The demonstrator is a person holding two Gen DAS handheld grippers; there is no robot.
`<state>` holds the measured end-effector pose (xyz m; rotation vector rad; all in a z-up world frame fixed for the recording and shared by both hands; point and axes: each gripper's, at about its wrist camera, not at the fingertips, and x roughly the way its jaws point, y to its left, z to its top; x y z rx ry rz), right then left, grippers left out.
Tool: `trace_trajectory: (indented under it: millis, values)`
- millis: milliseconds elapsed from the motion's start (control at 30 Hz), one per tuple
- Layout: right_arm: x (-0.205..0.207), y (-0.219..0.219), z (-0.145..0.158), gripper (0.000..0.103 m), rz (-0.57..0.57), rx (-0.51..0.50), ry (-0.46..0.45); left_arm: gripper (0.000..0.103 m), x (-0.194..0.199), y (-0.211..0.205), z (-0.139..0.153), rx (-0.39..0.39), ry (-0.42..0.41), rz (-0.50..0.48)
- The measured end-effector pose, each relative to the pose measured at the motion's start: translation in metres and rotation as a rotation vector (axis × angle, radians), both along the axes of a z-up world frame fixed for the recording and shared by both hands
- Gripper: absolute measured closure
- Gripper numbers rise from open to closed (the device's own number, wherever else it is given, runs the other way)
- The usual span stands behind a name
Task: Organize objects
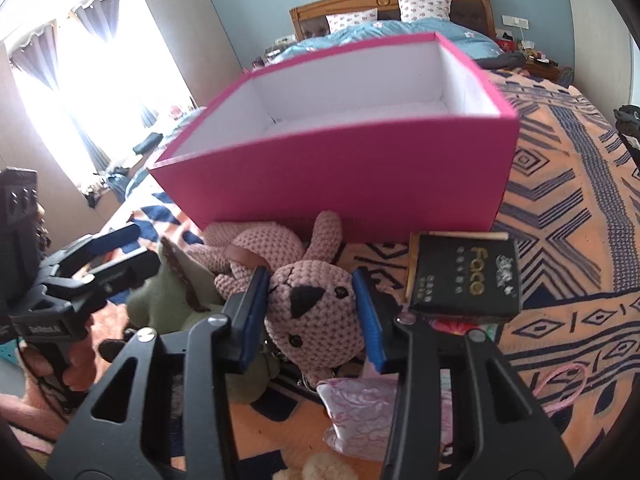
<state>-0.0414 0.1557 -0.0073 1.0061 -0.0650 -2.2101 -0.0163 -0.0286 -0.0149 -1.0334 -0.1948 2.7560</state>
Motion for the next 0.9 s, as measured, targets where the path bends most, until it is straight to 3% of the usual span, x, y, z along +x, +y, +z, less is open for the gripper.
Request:
trace_trajectory:
  millis: [233, 333, 400, 467, 567, 667, 900]
  values:
    - [0.01, 0.005, 0.04, 0.059, 0.049, -0.07, 0.08, 0.003, -0.004, 0.018, 0.012, 0.001, 0.019, -0.173]
    - [0.014, 0.007, 0.057, 0.059, 0.076, -0.117, 0.104, 0.01, -0.005, 0.02, 0.017, 0.016, 0.03, -0.214]
    - [0.015, 0.008, 0.069, 0.06, 0.091, -0.15, 0.122, 0.021, -0.007, 0.018, 0.021, 0.026, 0.035, -0.226]
    - [0.014, 0.007, 0.081, 0.06, 0.105, -0.162, 0.148, 0.038, -0.01, 0.014, 0.029, 0.04, 0.046, -0.225]
    - [0.009, 0.001, 0.095, 0.06, 0.124, -0.168, 0.189, 0.048, -0.013, 0.009, 0.045, 0.048, 0.083, -0.229]
    - [-0.004, -0.008, 0.107, 0.06, 0.149, -0.188, 0.2, 0.055, -0.022, 0.007, 0.061, 0.004, 0.11, -0.214]
    - [-0.044, -0.036, 0.128, 0.06, 0.188, -0.204, 0.232, 0.057, -0.055, -0.006, 0.084, -0.063, 0.133, -0.135]
